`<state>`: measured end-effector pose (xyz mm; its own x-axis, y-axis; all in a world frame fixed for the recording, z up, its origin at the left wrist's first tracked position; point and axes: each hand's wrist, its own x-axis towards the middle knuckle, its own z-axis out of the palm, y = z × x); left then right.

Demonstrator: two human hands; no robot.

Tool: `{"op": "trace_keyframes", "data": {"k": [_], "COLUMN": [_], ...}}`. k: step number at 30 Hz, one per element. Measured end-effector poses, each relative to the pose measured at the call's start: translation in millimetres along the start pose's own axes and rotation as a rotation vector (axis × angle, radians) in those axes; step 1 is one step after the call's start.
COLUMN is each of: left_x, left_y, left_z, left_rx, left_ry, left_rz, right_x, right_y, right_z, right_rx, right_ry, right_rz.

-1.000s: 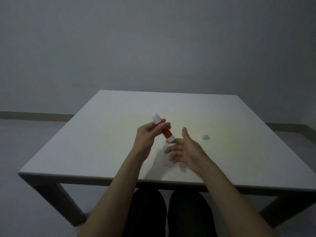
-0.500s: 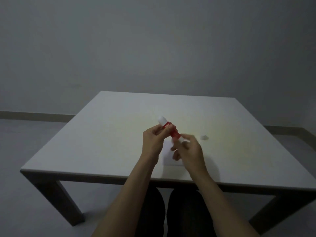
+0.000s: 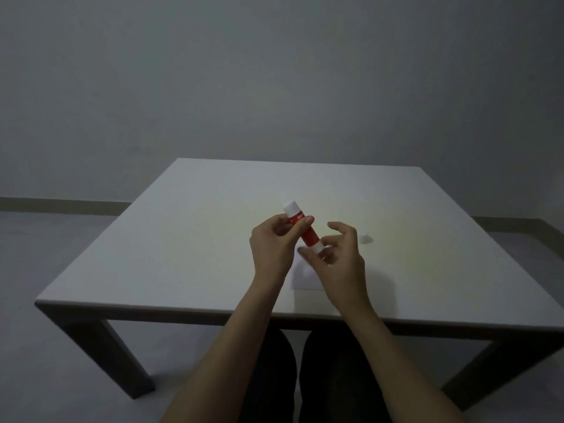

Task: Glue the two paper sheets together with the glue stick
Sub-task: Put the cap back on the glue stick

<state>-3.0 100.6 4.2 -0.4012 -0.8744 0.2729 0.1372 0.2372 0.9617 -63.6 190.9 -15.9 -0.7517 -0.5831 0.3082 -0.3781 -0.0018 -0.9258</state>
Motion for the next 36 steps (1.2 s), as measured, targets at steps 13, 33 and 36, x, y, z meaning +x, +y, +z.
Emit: {"op": "trace_keyframes", "data": {"k": [13,33,36], "left_x": [-1.0,16.9,14.6], "left_y": [0.2,-0.2,2.2], "left_z": [-2.0,-45.6,-39.3], "left_rx": [0.028,0.577,0.595], "left_ry": [0.066,-0.09,-0.108], "left_rz": [-0.008,0.325,0.337], "right_x": [-2.5,70.5,59.9], "right_y": [15.9,20.8,-11.8], "right_z": [-1.9,-49.2,-33.7], "right_rx": [-0.536,-0.204,-0.168], "right_ry": [0.026,-0.098,-0.219], "right_rz": [-0.599,-0.12,-0.239]}}
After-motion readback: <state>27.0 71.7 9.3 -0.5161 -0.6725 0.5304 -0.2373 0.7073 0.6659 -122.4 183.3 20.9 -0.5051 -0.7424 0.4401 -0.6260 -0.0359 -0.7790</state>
